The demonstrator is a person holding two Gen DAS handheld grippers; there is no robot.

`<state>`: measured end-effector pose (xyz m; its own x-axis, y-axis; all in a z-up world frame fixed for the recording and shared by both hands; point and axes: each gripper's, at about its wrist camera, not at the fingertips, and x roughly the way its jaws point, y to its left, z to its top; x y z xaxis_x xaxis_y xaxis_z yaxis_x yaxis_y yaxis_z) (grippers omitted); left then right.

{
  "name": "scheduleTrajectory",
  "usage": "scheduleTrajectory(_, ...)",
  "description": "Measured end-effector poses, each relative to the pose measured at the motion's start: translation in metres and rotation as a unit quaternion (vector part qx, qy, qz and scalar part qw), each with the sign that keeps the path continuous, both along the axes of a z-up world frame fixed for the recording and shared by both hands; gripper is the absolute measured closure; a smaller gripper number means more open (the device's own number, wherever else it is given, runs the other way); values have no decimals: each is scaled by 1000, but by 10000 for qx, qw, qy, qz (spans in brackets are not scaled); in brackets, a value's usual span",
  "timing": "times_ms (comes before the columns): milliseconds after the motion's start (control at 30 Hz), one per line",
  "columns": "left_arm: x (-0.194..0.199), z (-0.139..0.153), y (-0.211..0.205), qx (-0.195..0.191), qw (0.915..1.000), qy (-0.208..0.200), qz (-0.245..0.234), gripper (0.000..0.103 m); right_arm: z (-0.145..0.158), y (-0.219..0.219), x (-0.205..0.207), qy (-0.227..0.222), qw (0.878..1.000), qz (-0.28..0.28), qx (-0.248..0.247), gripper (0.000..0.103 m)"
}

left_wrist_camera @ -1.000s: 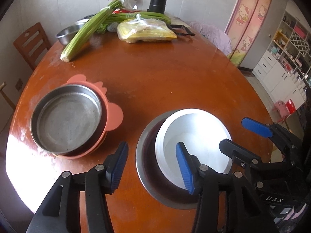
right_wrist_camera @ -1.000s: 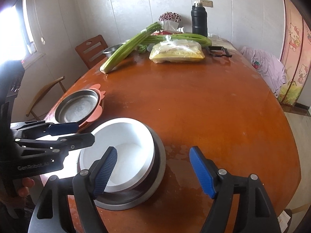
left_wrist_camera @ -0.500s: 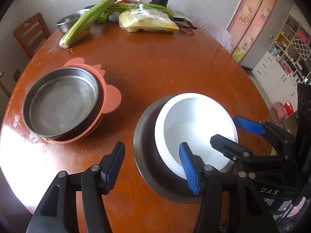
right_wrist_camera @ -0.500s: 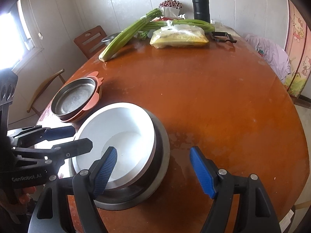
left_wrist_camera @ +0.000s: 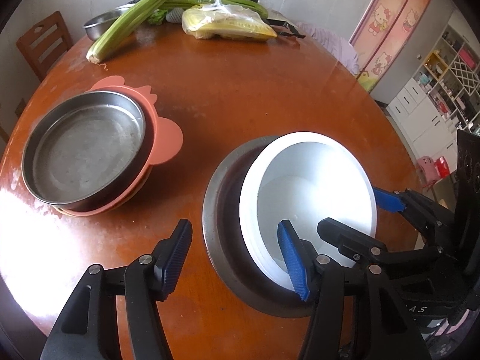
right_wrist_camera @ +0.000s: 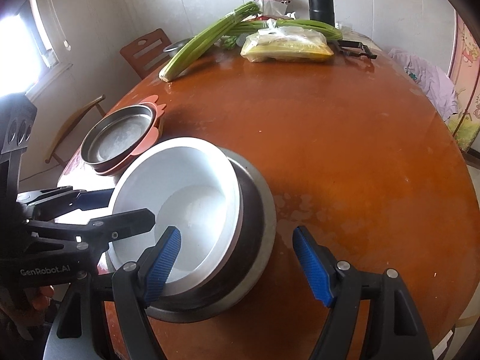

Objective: Organize plates and bowls
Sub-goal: 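Grip the rim of the deep steel bowl stack with the left tool and lift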

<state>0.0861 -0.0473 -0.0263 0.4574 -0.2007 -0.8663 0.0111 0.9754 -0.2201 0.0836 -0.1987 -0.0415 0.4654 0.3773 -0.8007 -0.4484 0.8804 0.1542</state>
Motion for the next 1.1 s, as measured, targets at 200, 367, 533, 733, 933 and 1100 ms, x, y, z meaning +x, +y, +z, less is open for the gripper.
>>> scheduleTrajectory(200, 4, -3, -6, 259, 9996, 30, -61, 42, -2, 1, 2, 75, 10000, 21, 36, 27)
scheduleTrajectory(367, 7, -8, -5, 234, 9997, 83, -59, 42, -4, 3, 6, 122, 9999, 16, 28, 27)
scheduleTrajectory(533, 8, -11, -5, 216, 9997, 88, -62, 42, -5, 3, 8, 145, 9999, 7, 16, 27)
scheduleTrajectory(733, 7, -12, -3, 177, 9998, 79, -52, 42, -6, 4, 7, 114, 9999, 2, 64, 27)
scheduleTrajectory(933, 7, -13, -2, 74, 9999, 103, 21, 42, -5, 5, 5, 106, 9998, 106, 160, 37)
scheduleTrajectory(1100, 7, -15, 0, -84, 9998, 154, 70, 42, -6, 4, 5, 184, 9994, 132, 274, 39)
